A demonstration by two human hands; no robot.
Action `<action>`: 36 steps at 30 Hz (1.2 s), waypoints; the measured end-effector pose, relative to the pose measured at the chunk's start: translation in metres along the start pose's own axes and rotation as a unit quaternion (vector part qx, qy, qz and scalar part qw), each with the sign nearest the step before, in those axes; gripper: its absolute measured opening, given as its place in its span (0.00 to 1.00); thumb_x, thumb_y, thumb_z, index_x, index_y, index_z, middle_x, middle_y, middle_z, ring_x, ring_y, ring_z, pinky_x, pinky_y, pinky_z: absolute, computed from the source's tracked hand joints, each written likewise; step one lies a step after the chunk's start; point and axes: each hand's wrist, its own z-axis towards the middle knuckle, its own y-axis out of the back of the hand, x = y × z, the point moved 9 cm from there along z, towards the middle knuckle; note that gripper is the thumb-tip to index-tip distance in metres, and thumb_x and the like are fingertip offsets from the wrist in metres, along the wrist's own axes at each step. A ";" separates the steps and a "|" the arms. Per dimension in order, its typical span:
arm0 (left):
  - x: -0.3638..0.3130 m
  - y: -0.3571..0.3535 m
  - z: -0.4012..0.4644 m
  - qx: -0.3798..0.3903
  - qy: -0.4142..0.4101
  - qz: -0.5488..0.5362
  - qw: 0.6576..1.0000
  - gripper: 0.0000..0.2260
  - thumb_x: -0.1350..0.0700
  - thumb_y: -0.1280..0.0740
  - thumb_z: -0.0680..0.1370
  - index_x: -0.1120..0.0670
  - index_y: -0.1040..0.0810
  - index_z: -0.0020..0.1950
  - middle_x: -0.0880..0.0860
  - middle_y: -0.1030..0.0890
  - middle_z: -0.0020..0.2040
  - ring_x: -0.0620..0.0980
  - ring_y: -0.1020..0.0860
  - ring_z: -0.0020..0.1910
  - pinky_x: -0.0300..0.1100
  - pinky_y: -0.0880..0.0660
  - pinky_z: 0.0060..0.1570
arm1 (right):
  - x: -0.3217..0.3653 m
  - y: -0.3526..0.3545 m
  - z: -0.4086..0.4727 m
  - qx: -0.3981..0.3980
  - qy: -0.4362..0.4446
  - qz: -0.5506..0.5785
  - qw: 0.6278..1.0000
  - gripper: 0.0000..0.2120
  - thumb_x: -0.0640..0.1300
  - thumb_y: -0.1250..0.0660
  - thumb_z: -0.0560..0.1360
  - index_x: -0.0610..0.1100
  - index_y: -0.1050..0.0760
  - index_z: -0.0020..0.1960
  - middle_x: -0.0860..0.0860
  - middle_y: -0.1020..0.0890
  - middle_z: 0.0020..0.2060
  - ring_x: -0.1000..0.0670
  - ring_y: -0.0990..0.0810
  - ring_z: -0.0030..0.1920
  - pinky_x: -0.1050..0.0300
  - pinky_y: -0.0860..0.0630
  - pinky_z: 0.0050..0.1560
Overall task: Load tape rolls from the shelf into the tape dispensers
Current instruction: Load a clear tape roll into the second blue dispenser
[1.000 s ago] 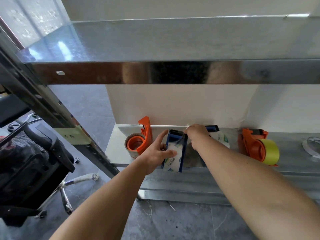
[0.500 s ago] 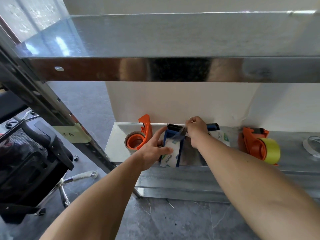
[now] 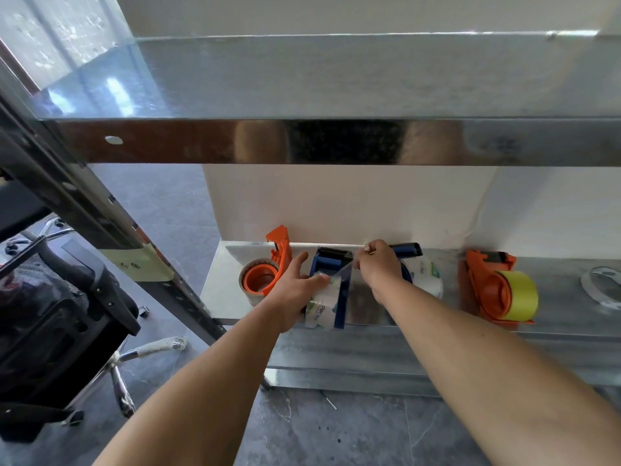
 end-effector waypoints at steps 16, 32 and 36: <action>0.000 0.001 0.004 -0.006 0.002 0.009 1.000 0.38 0.57 0.27 0.76 0.38 0.45 0.78 0.58 0.24 0.65 0.60 0.19 0.58 0.62 0.23 0.60 | -0.009 -0.003 -0.002 0.089 -0.147 0.092 0.981 0.08 0.37 0.30 0.70 0.42 0.20 0.49 0.45 0.18 0.50 0.48 0.23 0.46 0.54 0.28 0.39; -0.005 0.011 -0.003 -0.072 -0.028 0.143 0.987 0.34 0.41 0.29 0.73 0.43 0.36 0.76 0.53 0.29 0.72 0.57 0.25 0.65 0.56 0.25 0.64 | -0.013 -0.011 -0.012 0.075 -0.216 0.210 0.951 0.06 0.38 0.40 0.79 0.42 0.25 0.48 0.46 0.21 0.38 0.47 0.19 0.42 0.43 0.18 0.41; 0.000 0.006 -0.004 -0.045 0.024 0.075 0.996 0.31 0.57 0.31 0.74 0.42 0.37 0.75 0.54 0.26 0.64 0.58 0.20 0.56 0.55 0.21 0.58 | -0.011 -0.012 -0.011 0.086 -0.194 0.216 0.953 0.05 0.40 0.39 0.80 0.46 0.25 0.53 0.46 0.21 0.41 0.46 0.19 0.43 0.41 0.18 0.47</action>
